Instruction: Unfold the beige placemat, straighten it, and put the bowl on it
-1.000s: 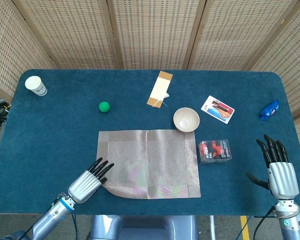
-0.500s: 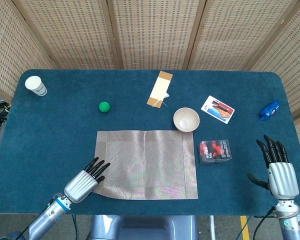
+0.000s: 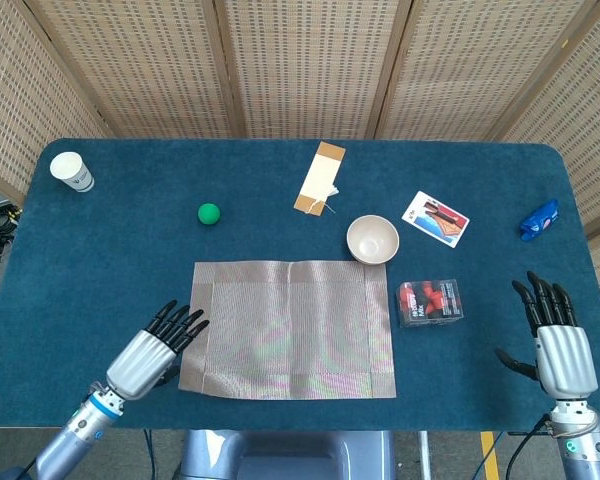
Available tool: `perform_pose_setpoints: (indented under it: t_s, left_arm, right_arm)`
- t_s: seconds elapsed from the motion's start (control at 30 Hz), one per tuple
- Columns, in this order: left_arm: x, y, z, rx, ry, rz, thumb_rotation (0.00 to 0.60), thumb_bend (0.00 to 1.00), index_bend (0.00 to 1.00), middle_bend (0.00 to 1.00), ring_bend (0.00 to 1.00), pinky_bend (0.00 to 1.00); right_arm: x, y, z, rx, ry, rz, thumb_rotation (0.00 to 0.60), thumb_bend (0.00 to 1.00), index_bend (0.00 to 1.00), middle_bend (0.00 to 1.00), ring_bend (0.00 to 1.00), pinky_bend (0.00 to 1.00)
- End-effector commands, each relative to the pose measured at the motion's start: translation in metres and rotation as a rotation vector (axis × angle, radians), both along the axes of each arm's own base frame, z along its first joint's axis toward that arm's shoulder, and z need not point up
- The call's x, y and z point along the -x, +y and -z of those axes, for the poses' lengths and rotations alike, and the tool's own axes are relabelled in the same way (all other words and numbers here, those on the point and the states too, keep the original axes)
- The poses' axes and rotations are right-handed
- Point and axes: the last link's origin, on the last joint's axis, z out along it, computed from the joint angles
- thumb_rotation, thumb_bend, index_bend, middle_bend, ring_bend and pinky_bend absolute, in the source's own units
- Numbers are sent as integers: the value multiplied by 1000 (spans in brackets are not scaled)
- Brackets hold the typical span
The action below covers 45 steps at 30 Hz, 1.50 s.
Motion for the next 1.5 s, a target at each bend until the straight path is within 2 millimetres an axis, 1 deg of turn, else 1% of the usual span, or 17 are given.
perform_pose_setpoints:
  t_s: [0.03,0.23,0.37,0.5,0.6,0.73,0.87,0.93,1.0,1.1,1.2,1.3,1.43,1.5]
  left_arm:
    - [4,-3,-22,-44,-33,-38,600,232,0,0,0,0]
    - [21,-10,-50,-101,-62,-98,600,232,0,0,0,0]
    - [35,-10,-65,-150,-86,-162,600,232,0,0,0,0]
    - [41,-3,-75,-191,-118,-190,600,232,0,0,0,0]
    - [44,2,-81,-215,-135,-198,600,232,0,0,0,0]
    - [45,6,-87,-247,-140,-208,600,232,0,0,0,0]
    - [46,9,-88,-255,-146,-214,600,232,0,0,0,0]
    - [47,12,-88,-253,-145,-221,600,232,0,0,0,0]
    - [49,14,-87,-250,-141,-229,600,232,0,0,0,0]
    - [53,18,-86,-242,-140,-249,600,231,0,0,0,0]
    - [54,21,-86,-237,-143,-254,600,232,0,0,0,0]
    - [55,23,-86,-236,-146,-256,600,232,0,0,0,0]
    - [59,28,-86,-232,-148,-268,600,232,0,0,0,0]
    - [59,29,-87,-236,-151,-267,600,232,0,0,0,0]
  right_arm:
    - [-1,1,1,-4,3,-1,600,128,118,0,0,0]
    - [-2,-1,6,-18,14,-1,600,127,117,0,0,0]
    - [-3,-8,12,-29,25,-4,600,128,120,0,0,0]
    - [-6,-25,25,-56,14,-9,600,128,158,0,0,0]
    - [-12,-40,34,-74,23,-19,600,128,182,0,0,0]
    - [-30,-70,51,-95,78,-45,600,129,212,0,0,0]
    - [-50,-93,64,-113,109,-64,600,144,261,1,0,0]
    - [-63,-106,72,-123,121,-79,600,160,288,11,0,0]
    - [-72,-115,79,-135,119,-89,600,183,317,32,0,0]
    - [-88,-127,92,-147,118,-100,600,212,347,62,0,0]
    - [-99,-135,102,-147,119,-110,600,228,362,75,0,0]
    - [-109,-141,111,-157,121,-120,600,240,364,76,0,0]
    - [-128,-154,129,-195,130,-127,600,260,365,77,0,0]
    - [-133,-158,135,-204,132,-124,600,291,364,77,0,0]
